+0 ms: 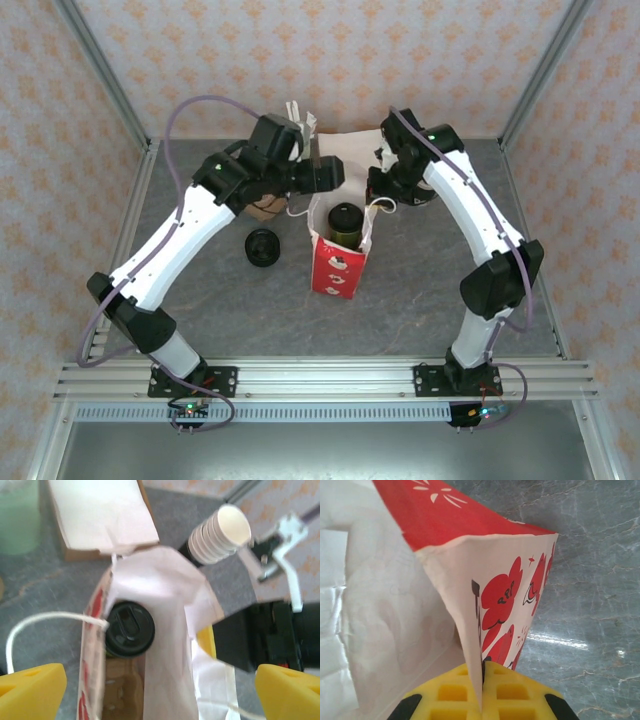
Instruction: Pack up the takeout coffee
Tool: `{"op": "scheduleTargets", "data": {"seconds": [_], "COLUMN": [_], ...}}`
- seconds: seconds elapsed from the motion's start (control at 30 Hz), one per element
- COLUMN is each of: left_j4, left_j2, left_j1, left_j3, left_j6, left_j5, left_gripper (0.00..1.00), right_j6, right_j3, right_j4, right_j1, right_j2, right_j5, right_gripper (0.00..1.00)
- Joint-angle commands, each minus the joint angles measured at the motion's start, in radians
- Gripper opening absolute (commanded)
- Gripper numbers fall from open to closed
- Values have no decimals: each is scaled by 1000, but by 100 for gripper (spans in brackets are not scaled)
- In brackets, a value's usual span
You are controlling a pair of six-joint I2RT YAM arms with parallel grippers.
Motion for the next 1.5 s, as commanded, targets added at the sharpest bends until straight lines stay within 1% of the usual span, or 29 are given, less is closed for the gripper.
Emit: {"op": "scheduleTargets", "data": {"seconds": [0.0,0.1,0.23,0.3,0.37,0.4,0.5,0.6,0.67,0.73,0.83,0.93,1.03,1.13,1.3,1.4,1.47], "left_j4": [-40,-63,-113,-124,-121,-106,-131,-151,-107,-71,-56,-73,-100,-104,-83,-76,-68], "left_j2": [-1,30,85,112,141,153,213,266,282,294,359,415,477,520,560,570,569], "left_j1": [35,62,103,120,132,140,154,164,176,198,242,263,291,314,333,338,338], "left_j3": [90,167,260,297,334,342,412,466,457,454,478,548,623,675,733,722,695], "left_j6": [27,27,17,8,9,14,10,13,27,27,20,63,69,65,82,91,90], "left_j5": [-70,-121,-221,-266,-290,-290,-348,-416,-433,-425,-381,-388,-379,-360,-374,-381,-380], "left_gripper": [97,97,97,96,96,96,96,96,96,96,95,94,93,87,85,81,74], "right_j6": [-14,-13,-26,-30,-35,-35,-38,-37,-38,-41,-40,-26,-5,24,60,83,89], "right_j3": [-53,-80,-88,-89,-89,-86,-63,-23,-5,12,34,33,26,25,14,-13,-43], "right_j4": [36,65,79,84,91,92,82,66,67,66,67,89,128,163,209,253,302], "right_j1": [1,1,1,1,1,1,-1,0,-4,-8,-21,-44,-71,-94,-105,-105,-105], "right_j2": [-55,-78,-87,-84,-88,-88,-83,-70,-70,-71,-78,-100,-128,-154,-182,-195,-210], "right_j5": [-50,-53,-66,-76,-79,-70,-44,-30,-17,-7,8,9,-7,-12,-15,13,16], "right_gripper": [0,0,3,8,18,22,33,37,40,41,42,43,42,42,42,40,39]}}
